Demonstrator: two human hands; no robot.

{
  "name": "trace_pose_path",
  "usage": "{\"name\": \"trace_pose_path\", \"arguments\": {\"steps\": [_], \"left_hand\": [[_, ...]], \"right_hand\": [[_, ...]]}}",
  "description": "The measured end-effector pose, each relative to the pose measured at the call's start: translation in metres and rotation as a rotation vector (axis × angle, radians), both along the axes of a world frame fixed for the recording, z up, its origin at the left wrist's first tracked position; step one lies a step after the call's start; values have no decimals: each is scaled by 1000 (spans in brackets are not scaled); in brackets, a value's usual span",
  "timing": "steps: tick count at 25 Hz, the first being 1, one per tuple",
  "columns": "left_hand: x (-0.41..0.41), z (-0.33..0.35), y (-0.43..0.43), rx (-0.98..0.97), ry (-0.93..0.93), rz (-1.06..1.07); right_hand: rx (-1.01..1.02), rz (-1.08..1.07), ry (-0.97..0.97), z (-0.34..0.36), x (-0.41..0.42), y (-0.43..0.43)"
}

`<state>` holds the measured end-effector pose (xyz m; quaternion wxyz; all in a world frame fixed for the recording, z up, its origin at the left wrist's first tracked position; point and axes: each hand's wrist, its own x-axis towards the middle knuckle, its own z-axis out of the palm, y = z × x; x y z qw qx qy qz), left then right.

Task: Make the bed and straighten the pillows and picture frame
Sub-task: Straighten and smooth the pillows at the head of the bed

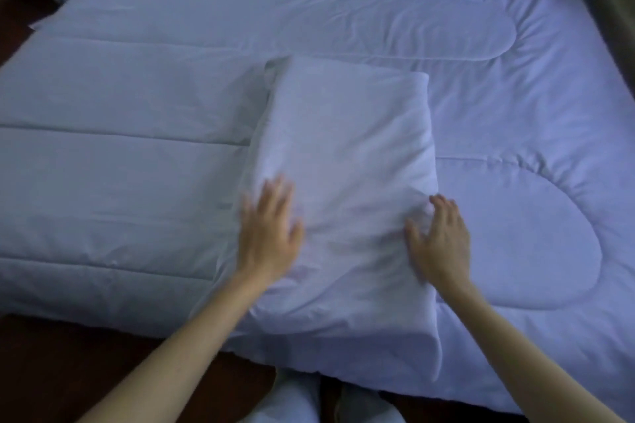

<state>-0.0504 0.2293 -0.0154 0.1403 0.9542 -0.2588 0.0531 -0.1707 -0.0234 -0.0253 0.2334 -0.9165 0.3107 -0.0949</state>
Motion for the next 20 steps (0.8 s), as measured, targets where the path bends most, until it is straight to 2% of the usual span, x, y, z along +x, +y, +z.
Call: {"name": "trace_pose_path", "arguments": {"steps": [1,3,5,7,9,12,15,16,19,20], "left_hand": [[-19,-9,-9,94,-22,-183],[-34,-24,-8,251,18,-325],[-8,-34,6,287,24,-259],[23,-37,14,312,43,-173],[48,-36,14,328,118,-150],[79,-35,6,287,154,-71],[90,-27,-18,279,114,20],[83,-25,-29,267,71,-74],[48,-28,-57,321,-6,-619],[52,-30,-66,360,29,-673]], "right_hand": [[-139,115,-36,0,1,22],[-282,461,-25,-12,-11,66],[-351,750,46,-28,-23,89],[-398,885,131,-38,-16,84],[-410,848,208,-39,12,59],[-353,655,293,-35,69,2],[-253,457,364,-32,112,-55],[-205,390,383,-30,121,-69],[-85,186,404,-21,139,-87],[-55,114,378,-16,141,-84]]}}
